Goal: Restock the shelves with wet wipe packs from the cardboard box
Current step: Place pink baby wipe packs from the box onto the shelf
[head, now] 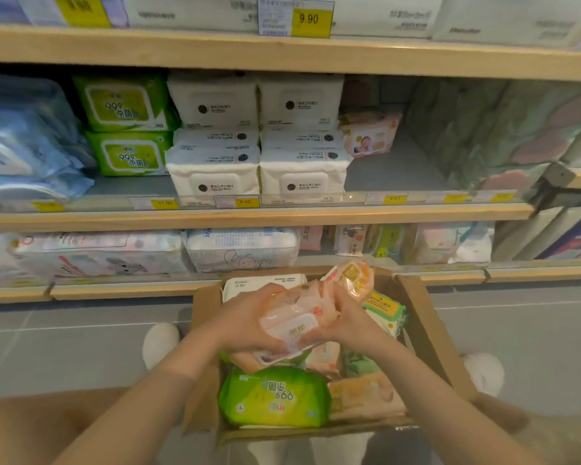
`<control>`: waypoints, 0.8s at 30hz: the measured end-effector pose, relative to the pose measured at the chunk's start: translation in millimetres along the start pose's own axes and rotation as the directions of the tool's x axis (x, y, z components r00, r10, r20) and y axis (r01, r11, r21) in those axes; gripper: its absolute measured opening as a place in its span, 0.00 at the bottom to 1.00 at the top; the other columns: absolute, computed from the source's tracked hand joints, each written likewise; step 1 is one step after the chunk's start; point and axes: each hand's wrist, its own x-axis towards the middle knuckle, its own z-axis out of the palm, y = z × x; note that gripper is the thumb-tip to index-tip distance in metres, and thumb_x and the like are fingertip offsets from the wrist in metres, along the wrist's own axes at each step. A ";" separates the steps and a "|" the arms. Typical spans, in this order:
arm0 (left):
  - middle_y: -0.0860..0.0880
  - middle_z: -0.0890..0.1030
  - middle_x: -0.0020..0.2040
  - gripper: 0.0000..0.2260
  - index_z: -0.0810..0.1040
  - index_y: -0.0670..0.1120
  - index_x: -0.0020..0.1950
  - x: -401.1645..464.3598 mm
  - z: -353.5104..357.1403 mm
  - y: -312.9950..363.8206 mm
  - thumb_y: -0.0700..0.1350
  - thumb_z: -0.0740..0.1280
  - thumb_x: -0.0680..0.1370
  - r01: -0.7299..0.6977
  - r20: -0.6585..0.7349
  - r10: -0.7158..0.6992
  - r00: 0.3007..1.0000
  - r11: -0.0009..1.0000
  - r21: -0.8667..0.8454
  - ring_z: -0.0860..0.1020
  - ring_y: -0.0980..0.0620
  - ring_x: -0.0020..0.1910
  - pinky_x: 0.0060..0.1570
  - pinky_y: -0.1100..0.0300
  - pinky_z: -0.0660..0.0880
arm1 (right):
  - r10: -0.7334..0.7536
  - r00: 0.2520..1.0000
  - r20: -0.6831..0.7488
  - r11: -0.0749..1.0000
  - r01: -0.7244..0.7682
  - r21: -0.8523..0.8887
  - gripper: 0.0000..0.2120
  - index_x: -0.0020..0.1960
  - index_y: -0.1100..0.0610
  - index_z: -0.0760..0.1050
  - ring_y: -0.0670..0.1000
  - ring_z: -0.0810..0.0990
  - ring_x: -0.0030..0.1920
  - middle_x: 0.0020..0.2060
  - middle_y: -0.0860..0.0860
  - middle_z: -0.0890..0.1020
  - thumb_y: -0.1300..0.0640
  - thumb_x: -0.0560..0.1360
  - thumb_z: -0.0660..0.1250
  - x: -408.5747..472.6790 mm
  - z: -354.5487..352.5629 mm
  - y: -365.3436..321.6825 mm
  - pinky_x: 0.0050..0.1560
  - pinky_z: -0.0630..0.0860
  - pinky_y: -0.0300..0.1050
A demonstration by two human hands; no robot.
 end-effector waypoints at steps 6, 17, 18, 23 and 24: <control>0.61 0.70 0.55 0.43 0.64 0.57 0.71 1.3 -6.0 -33.1 0.55 0.79 0.60 0.112 -0.100 -0.116 0.988 0.993 -0.043 0.70 0.60 0.51 0.39 0.71 0.64 | -0.111 0.994 -0.023 0.876 0.087 -0.474 0.30 0.71 0.51 0.66 0.47 0.66 0.67 0.67 0.48 0.70 0.49 0.72 0.72 34.9 -33.6 18.3 0.64 0.61 0.35; 0.57 0.74 0.60 0.45 0.64 0.55 0.72 19.3 -2.3 -48.6 0.54 0.80 0.59 0.167 -0.060 -0.174 0.983 0.981 -0.101 0.70 0.58 0.53 0.46 0.64 0.67 | -0.203 0.979 -0.025 0.253 0.028 -0.967 0.23 0.72 0.49 0.65 0.57 0.69 0.67 0.66 0.50 0.73 0.47 0.78 0.54 51.3 -50.8 65.5 0.63 0.66 0.58; 0.57 0.74 0.60 0.45 0.64 0.55 0.72 20.1 -1.7 -48.8 0.54 0.80 0.58 0.171 -0.060 -0.179 0.982 0.979 -0.114 0.71 0.58 0.53 0.46 0.64 0.68 | -0.205 0.977 -0.051 0.238 0.000 -0.971 0.24 0.70 0.49 0.67 0.57 0.72 0.64 0.63 0.49 0.75 0.46 0.76 0.51 43.5 -52.9 67.5 0.59 0.69 0.57; 0.57 0.72 0.60 0.46 0.63 0.55 0.72 19.3 0.1 -46.0 0.52 0.81 0.59 0.193 -0.046 -0.201 0.979 0.972 -0.135 0.70 0.57 0.53 0.45 0.63 0.67 | -0.229 0.955 -0.190 0.362 -0.098 -0.927 0.21 0.62 0.49 0.72 0.57 0.77 0.52 0.55 0.49 0.78 0.46 0.73 0.52 9.0 -47.4 77.3 0.47 0.74 0.53; 0.56 0.73 0.61 0.46 0.63 0.56 0.72 18.6 0.3 -45.2 0.52 0.81 0.59 0.194 -0.043 -0.202 0.979 0.971 -0.136 0.71 0.57 0.54 0.45 0.62 0.67 | -0.239 0.947 -0.213 0.400 -0.104 -0.911 0.19 0.61 0.49 0.72 0.57 0.77 0.52 0.55 0.50 0.78 0.46 0.74 0.54 3.3 -46.0 82.4 0.48 0.74 0.52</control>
